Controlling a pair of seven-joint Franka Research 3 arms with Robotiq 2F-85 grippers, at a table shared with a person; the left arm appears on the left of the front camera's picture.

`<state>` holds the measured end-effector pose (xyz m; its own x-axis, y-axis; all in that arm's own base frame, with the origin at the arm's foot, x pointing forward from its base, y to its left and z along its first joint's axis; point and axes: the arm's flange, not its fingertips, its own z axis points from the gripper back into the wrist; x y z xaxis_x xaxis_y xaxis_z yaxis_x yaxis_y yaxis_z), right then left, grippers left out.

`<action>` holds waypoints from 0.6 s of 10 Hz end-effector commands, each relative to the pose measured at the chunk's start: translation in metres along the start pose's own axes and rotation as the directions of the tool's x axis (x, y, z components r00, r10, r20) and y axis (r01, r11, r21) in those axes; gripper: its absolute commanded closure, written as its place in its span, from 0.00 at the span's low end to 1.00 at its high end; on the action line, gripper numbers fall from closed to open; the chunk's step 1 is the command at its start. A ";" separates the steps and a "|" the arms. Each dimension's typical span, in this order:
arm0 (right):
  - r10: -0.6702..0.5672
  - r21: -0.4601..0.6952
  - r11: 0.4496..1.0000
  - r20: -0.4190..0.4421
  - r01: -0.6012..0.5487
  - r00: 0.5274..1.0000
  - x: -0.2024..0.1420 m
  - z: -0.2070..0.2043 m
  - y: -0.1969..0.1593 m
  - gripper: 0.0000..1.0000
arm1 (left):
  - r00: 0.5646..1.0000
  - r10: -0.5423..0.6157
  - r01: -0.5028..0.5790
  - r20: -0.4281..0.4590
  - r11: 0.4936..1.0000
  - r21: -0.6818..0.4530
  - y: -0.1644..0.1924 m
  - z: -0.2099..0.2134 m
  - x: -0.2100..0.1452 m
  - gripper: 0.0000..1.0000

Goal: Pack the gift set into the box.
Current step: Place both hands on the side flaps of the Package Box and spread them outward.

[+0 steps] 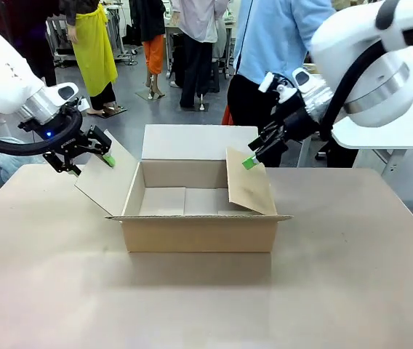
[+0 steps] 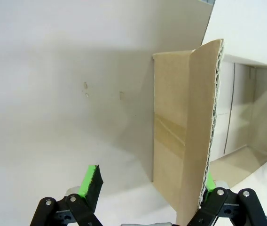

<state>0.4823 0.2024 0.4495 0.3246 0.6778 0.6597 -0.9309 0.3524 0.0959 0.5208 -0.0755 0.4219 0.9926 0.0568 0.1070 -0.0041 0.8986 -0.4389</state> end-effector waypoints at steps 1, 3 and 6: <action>-0.413 -0.107 0.910 -0.335 0.401 0.847 0.097 0.022 0.032 0.00 | 1.000 0.012 -0.012 -0.004 1.000 0.012 0.000 0.002 -0.003 0.00; -0.542 -0.287 0.837 -0.306 0.467 0.783 0.112 0.010 0.050 0.00 | 1.000 0.012 -0.012 -0.004 1.000 0.012 0.000 0.002 -0.003 0.00; -0.379 -0.276 0.908 -0.223 0.315 0.898 0.020 0.008 0.027 0.00 | 1.000 0.012 -0.012 -0.004 1.000 0.012 0.000 0.002 -0.003 0.00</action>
<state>0.4576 0.2482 0.5129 0.6497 0.6430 0.4055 -0.7150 0.6980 0.0387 0.5206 -0.0754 0.4214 0.9928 0.0568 0.1059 -0.0046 0.8986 -0.4388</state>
